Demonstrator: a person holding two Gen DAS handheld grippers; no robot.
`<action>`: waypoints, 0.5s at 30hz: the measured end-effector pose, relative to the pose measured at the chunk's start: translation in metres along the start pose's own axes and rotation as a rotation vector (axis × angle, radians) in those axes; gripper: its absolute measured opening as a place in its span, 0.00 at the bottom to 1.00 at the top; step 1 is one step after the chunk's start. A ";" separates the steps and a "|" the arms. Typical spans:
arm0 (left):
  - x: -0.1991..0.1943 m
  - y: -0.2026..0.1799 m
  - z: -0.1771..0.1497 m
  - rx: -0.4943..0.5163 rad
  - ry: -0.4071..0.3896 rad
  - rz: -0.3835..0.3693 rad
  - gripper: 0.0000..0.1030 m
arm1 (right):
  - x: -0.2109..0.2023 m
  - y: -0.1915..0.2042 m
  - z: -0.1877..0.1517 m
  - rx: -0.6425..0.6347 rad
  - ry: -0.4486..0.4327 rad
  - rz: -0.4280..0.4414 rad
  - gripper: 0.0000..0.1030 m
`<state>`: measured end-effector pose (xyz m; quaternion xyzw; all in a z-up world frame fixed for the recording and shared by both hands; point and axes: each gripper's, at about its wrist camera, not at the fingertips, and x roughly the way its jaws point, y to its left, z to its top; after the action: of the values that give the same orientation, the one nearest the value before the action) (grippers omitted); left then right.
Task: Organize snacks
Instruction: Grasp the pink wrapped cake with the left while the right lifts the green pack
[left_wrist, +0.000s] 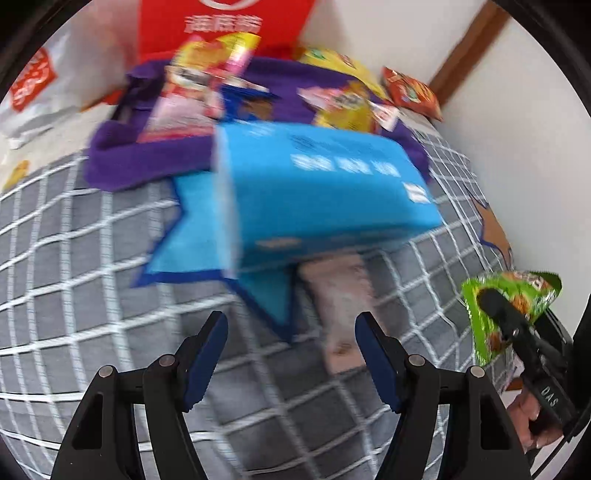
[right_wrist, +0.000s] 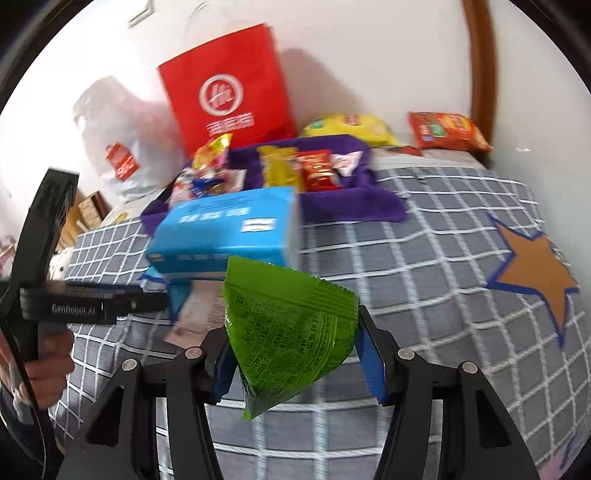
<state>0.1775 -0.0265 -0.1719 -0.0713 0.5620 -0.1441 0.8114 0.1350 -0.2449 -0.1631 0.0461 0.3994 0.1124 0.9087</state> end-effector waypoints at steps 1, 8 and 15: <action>0.004 -0.006 -0.001 0.007 0.006 -0.007 0.67 | -0.003 -0.006 -0.002 0.007 -0.007 -0.007 0.55; 0.025 -0.043 0.001 0.042 -0.005 0.076 0.67 | -0.015 -0.031 -0.012 0.034 -0.020 -0.021 0.55; 0.038 -0.071 0.000 0.146 -0.058 0.249 0.60 | -0.016 -0.037 -0.024 0.028 -0.006 -0.021 0.55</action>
<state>0.1790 -0.1055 -0.1866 0.0541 0.5307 -0.0804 0.8420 0.1128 -0.2848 -0.1741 0.0549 0.3985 0.0970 0.9104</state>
